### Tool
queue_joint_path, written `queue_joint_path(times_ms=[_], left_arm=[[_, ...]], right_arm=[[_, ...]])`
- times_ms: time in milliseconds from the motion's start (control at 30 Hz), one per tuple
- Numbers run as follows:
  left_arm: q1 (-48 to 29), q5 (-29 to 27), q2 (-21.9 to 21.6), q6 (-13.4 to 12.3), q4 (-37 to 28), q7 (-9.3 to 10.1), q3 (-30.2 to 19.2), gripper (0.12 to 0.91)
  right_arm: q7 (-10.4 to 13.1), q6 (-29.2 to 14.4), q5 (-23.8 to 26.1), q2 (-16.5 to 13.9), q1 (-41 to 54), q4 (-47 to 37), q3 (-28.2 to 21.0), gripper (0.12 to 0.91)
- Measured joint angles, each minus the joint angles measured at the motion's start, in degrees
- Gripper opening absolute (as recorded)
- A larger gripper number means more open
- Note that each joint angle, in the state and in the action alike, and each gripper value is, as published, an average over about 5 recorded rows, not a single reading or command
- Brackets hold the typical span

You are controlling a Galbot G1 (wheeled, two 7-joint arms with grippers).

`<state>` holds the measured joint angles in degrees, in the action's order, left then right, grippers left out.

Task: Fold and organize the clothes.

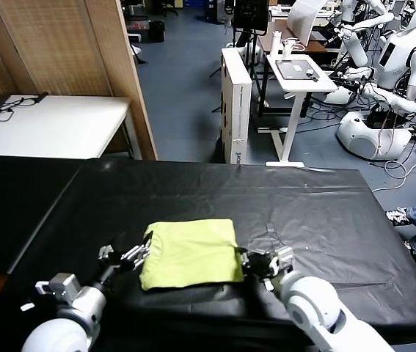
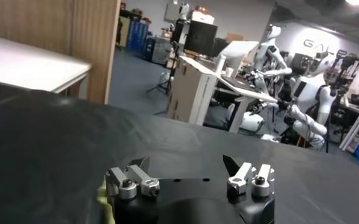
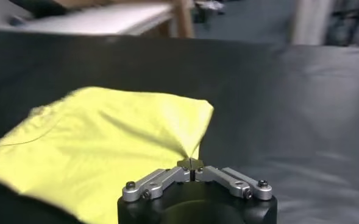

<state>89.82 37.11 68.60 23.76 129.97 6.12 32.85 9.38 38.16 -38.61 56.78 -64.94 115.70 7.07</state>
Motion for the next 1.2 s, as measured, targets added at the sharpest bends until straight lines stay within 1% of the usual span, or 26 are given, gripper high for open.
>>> queue_joint_path(times_ms=[167, 267, 333, 367, 433, 467, 500, 567, 600, 633, 700, 733, 800, 867, 1033, 1200], left_arm=[[0.2, 0.1, -0.1, -1.0, -0.2, 0.13, 0.0, 0.907], [0.4, 0.2, -0.4, -2.0, -0.2, 0.74, 0.0, 0.907], [0.5, 0.2, -0.9, -3.0, -0.3, 1.54, -0.1, 0.907], [0.5, 0.3, -1.1, -3.6, -0.4, 1.92, -0.1, 0.907], [0.5, 0.4, -1.7, -4.7, -0.6, 2.35, 0.0, 0.907], [0.6, 0.5, -2.0, -5.3, -0.7, 2.39, 0.0, 0.907], [0.6, 0.6, -2.3, -5.9, -0.8, 2.35, 0.1, 0.907], [0.7, 0.9, -2.9, -7.1, -1.1, 2.15, 0.3, 0.907], [0.8, 1.1, -3.1, -7.8, -1.2, 1.98, 0.3, 0.907], [1.0, 1.1, -3.4, -8.8, -1.3, 1.77, 0.3, 0.907], [1.3, 0.8, -4.0, -10.6, -1.6, 1.23, 0.3, 0.907], [1.6, 0.7, -4.2, -11.5, -1.7, 0.92, 0.4, 0.907], [2.1, 0.3, -4.5, -12.6, -1.7, 0.55, 0.5, 0.907], [2.8, 0.0, -4.7, -13.3, -1.5, 0.43, 0.8, 0.907], [5.1, -0.2, -5.6, -14.5, -0.6, 0.52, 2.0, 0.907], [8.5, -0.2, -6.6, -16.7, -0.2, 0.47, 3.7, 0.907]], right_arm=[[0.4, 1.4, -0.9, -1.5, -1.1, 1.3, 2.6, 0.14], [0.8, 2.1, -1.9, -2.1, -1.5, 1.9, 3.6, 0.143], [0.8, 2.3, -2.6, -2.7, -1.8, 2.4, 4.3, 0.183], [0.8, 2.3, -2.9, -3.0, -2.0, 2.7, 4.7, 0.222], [0.5, 2.3, -3.4, -3.5, -2.5, 3.2, 5.4, 0.334], [0.3, 2.1, -3.5, -3.7, -2.8, 3.5, 5.8, 0.391], [0.1, 1.8, -3.6, -3.8, -3.0, 3.7, 6.1, 0.467], [-0.4, 1.0, -3.6, -3.9, -3.6, 4.2, 6.8, 0.58], [-0.6, 0.4, -3.5, -3.9, -3.9, 4.4, 7.1, 0.656], [-0.8, -0.3, -3.4, -3.9, -4.1, 4.6, 7.4, 0.713], [-1.3, -1.6, -3.0, -3.9, -4.7, 4.9, 7.9, 0.814], [-1.7, -2.5, -2.7, -3.9, -5.0, 5.1, 8.2, 0.851], [-2.6, -4.5, -2.2, -3.9, -5.7, 5.7, 8.8, 0.889], [-3.6, -7.1, -1.2, -4.0, -6.7, 6.3, 9.6, 0.902], [-6.0, -15.6, 3.6, -4.3, -10.8, 8.6, 12.9, 0.907], [-7.8, -23.9, 7.8, -3.2, -19.1, 11.1, 18.1, 0.907]])
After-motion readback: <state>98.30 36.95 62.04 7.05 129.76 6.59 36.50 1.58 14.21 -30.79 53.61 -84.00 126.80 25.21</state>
